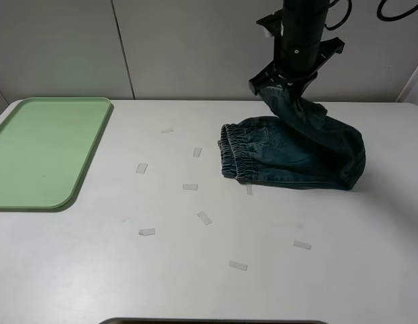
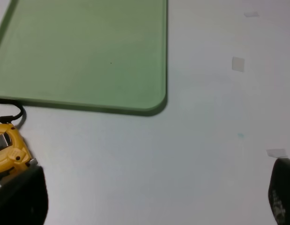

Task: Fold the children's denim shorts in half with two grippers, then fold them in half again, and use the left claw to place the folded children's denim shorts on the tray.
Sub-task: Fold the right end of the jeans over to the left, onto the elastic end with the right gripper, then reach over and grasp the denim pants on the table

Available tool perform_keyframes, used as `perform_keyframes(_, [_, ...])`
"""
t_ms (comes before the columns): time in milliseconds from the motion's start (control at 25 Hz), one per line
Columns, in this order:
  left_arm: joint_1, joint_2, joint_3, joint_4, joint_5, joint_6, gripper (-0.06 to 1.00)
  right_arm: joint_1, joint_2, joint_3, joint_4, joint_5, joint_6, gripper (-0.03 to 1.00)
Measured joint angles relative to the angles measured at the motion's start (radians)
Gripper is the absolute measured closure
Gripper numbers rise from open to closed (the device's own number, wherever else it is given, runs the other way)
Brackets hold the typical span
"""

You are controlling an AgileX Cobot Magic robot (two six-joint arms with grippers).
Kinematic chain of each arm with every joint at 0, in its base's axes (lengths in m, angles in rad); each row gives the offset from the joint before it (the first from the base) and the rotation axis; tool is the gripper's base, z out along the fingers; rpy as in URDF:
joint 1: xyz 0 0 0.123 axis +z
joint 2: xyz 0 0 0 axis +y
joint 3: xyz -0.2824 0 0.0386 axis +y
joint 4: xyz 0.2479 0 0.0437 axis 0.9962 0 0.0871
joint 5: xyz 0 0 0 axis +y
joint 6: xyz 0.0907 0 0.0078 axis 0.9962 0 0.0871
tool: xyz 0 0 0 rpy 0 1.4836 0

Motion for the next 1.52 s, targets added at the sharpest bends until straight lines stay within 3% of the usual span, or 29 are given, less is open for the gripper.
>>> perform_keyframes(720, [0.0,0.0,0.0,0.0,0.0,0.0,0.02,0.08,0.039,0.0,0.074,0.004,0.101,0.95])
perform_keyframes(760, [0.0,0.0,0.0,0.001,0.0,0.0,0.02,0.083,0.039,0.0,0.078,-0.007,0.108,0.92])
perform_keyframes(840, [0.0,0.0,0.0,0.001,0.0,0.0,0.02,0.086,0.039,0.0,0.091,-0.032,0.128,0.7])
perform_keyframes(880, [0.0,0.0,0.0,0.001,0.0,0.0,0.02,0.088,0.039,0.0,0.105,-0.046,0.15,0.54])
perform_keyframes(960, [0.0,0.0,0.0,0.001,0.0,0.0,0.02,0.091,0.039,0.0,0.142,-0.057,0.178,0.37])
perform_keyframes(1120, [0.0,0.0,0.0,0.001,0.0,0.0,0.02,0.091,0.039,0.0,0.165,-0.057,0.193,0.29])
perform_keyframes(1520, [0.0,0.0,0.0,0.001,0.0,0.0,0.02,0.091,0.011,0.0,0.146,0.019,0.099,0.28])
